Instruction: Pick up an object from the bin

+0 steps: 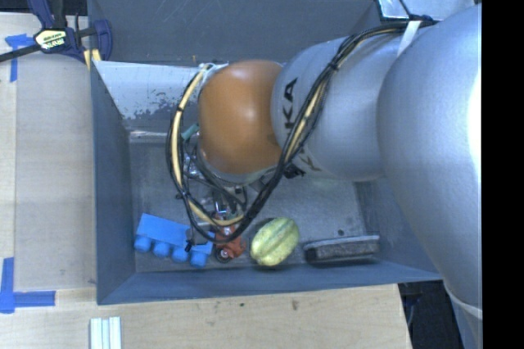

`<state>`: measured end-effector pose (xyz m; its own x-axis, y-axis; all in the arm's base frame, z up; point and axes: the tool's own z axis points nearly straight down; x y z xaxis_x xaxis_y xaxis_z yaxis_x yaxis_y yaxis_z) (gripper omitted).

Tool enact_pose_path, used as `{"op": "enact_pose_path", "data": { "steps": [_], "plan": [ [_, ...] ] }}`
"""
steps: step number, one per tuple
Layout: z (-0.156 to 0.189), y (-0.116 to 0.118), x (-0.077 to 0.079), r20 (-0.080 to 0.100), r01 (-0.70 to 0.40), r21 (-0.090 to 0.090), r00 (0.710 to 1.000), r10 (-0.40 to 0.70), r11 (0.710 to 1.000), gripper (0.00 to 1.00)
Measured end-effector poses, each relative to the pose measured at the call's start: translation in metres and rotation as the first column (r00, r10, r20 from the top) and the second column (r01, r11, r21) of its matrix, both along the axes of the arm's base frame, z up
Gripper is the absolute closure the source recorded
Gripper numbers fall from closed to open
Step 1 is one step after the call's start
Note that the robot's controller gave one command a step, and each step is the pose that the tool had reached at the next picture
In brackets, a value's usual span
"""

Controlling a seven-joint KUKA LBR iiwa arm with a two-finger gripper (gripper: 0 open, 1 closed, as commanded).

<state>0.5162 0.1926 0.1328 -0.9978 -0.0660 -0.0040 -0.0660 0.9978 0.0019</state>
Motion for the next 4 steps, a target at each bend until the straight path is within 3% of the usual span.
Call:
{"op": "enact_pose_path", "data": {
  "steps": [1, 2, 3, 4],
  "plan": [
    [-0.026, 0.016, -0.006, -0.01, -0.01, -0.002, 1.0, 0.01, 1.0, 0.0],
    [0.004, 0.02, -0.013, 0.005, -0.017, 0.002, 1.0, 0.017, 1.0, 0.0],
    [-0.051, 0.021, -0.021, -0.005, 0.091, -0.001, 0.996, -0.091, 0.996, 0.0],
    [-0.061, 0.032, -0.021, 0.006, 0.402, 0.004, 0.916, -0.402, 0.916, 1.0]
  ]
}}
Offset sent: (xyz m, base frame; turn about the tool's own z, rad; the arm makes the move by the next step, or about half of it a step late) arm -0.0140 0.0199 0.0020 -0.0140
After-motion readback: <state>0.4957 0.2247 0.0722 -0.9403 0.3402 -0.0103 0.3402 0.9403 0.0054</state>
